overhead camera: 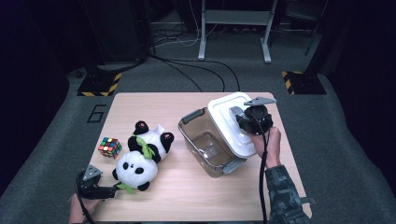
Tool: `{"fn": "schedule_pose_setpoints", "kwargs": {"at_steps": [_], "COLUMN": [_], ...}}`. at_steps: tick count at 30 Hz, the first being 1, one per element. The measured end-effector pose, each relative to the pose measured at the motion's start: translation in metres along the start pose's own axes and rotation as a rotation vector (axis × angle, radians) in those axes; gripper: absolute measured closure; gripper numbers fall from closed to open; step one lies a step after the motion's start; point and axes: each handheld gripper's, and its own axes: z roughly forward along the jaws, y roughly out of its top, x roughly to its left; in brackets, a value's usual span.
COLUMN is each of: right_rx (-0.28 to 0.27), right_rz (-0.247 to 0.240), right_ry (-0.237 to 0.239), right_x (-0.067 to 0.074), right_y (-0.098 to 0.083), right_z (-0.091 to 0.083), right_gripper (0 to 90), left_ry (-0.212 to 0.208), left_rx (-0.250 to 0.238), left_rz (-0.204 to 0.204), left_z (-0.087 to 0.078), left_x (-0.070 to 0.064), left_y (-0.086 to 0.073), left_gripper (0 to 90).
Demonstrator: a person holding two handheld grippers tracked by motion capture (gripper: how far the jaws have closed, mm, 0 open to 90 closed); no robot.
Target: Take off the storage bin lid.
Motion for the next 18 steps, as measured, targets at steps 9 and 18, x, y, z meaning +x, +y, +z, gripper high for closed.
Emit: {"fn": "schedule_pose_setpoints", "kwargs": {"at_steps": [9, 18], "right_rx": [0.012, 0.018], "right_rz": [0.032, 0.056], "right_ry": [-0.037, -0.067], "right_x": [-0.019, -0.036], "right_y": [-0.007, -0.013], "right_z": [0.000, -0.001], "right_gripper": [66.6, 66.6], "left_ry": [0.000, 0.000], "left_rx": [0.000, 0.000], "left_rz": [0.000, 0.000], "left_z": [0.000, 0.000], "left_x": [0.000, 0.000], "left_y": [0.000, 0.000], "left_gripper": [0.0, 0.0]}}
